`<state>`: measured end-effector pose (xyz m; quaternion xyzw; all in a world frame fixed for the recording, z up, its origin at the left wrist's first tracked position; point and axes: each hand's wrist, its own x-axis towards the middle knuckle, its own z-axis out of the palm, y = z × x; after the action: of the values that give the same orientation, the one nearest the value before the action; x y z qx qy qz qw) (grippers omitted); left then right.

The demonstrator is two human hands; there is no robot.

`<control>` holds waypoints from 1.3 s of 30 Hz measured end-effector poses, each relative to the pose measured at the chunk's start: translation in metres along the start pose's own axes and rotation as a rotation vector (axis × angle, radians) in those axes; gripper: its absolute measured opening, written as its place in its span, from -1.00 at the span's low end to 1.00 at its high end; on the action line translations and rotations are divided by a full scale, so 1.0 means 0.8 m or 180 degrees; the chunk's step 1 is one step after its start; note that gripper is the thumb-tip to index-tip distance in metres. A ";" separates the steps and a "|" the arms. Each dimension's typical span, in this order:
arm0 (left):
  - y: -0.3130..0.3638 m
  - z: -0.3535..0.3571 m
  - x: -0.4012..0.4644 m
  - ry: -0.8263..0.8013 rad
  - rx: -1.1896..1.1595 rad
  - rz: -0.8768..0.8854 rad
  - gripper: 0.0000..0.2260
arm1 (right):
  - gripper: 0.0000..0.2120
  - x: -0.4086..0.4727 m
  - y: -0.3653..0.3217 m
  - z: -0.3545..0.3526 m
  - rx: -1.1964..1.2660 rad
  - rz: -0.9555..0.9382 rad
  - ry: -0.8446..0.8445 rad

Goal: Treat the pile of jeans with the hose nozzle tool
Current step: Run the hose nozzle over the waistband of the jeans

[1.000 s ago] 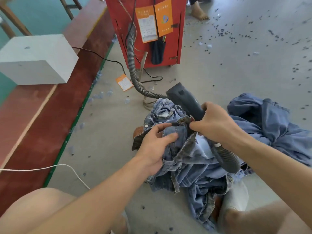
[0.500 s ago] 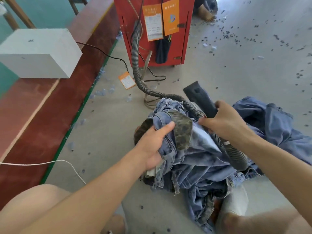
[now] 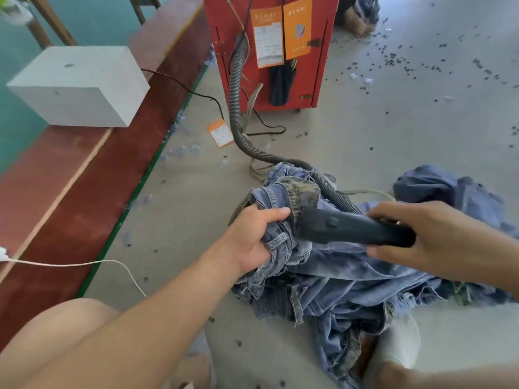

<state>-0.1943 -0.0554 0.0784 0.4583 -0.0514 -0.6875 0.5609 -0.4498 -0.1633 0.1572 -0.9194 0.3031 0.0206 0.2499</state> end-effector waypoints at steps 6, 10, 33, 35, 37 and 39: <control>-0.008 -0.013 0.001 -0.0027 0.0220 -0.0074 -0.65 | -0.89 0.014 -0.001 0.002 0.0216 0.0330 0.0668; -0.017 -0.018 0.002 -0.0096 0.0168 -0.0211 -0.49 | -0.87 0.015 0.028 -0.022 0.0765 0.0802 0.1096; -0.041 -0.019 0.004 0.0402 0.2905 0.0948 -0.80 | -0.77 0.022 0.009 -0.048 0.1029 0.0634 -0.0217; -0.044 -0.020 0.004 0.0394 0.3188 0.1008 -0.78 | -0.85 0.020 0.000 -0.043 0.1084 0.0631 -0.0466; -0.051 -0.019 0.002 0.0327 0.3410 0.0984 -0.86 | -0.88 0.033 -0.010 -0.023 0.1003 0.0581 -0.0446; -0.054 -0.017 0.001 0.0204 0.3425 0.0953 -0.88 | -0.86 0.048 -0.012 -0.011 0.0835 0.0617 -0.0097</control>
<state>-0.2164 -0.0338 0.0448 0.6884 -0.4425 -0.4628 0.3407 -0.4140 -0.1818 0.1621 -0.8449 0.3867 0.0188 0.3692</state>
